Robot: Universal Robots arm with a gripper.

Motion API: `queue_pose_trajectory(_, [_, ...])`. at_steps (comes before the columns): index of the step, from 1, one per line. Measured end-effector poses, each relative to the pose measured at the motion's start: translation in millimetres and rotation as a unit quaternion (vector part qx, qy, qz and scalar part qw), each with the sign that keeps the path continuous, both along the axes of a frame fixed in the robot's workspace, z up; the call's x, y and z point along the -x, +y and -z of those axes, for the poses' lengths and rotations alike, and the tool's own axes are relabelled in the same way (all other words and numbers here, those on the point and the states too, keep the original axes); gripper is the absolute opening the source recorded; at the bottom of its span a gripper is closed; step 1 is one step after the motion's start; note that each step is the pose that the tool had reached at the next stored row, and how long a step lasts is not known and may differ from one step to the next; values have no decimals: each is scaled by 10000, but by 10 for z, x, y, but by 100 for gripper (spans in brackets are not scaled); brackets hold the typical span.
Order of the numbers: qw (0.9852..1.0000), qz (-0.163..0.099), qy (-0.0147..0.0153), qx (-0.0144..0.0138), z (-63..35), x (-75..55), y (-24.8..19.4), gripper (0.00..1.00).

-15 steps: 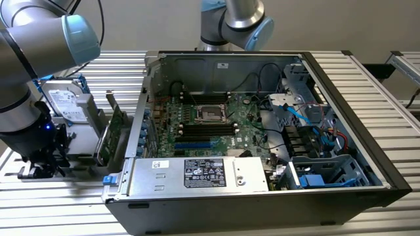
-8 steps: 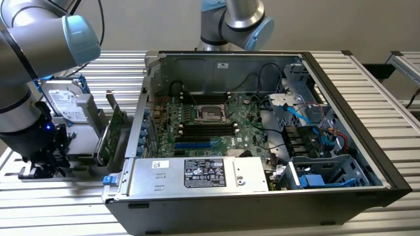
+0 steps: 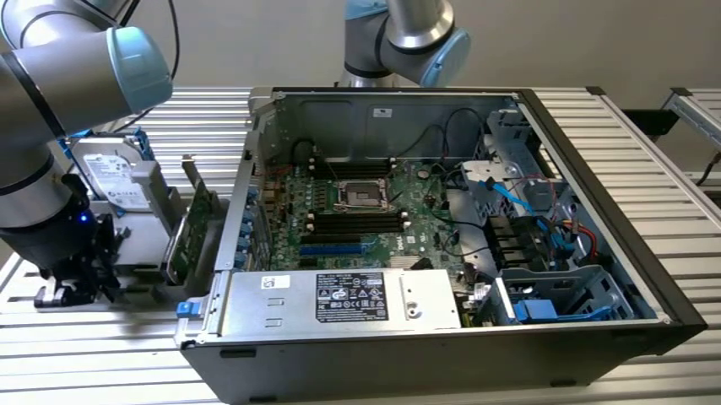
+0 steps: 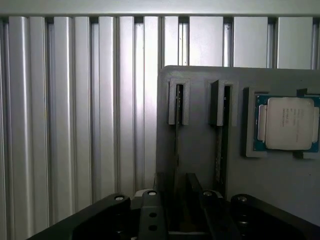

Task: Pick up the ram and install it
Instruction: 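Pick up the ram and move it above insertion slot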

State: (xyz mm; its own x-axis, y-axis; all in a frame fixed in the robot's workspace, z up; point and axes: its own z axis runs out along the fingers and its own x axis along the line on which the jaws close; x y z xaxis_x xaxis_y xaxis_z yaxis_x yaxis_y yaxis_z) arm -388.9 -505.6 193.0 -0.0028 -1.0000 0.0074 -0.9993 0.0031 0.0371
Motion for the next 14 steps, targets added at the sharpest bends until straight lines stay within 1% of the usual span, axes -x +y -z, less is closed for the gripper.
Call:
queue_pose_trajectory(1, [10000,0,0,-1,0,0,0,24])
queue_pose_trajectory(3, [10000,-1,0,-6,0,0,0,24])
queue_pose_trajectory(4, [10000,-1,0,-9,0,0,0,17])
queue_pose_trajectory(8, [10000,-2,1,-30,-1,0,-1,17])
queue_pose_trajectory(10, [10000,-2,0,-46,0,0,0,14])
queue_pose_trajectory(14, [10000,-2,0,-69,0,0,0,14])
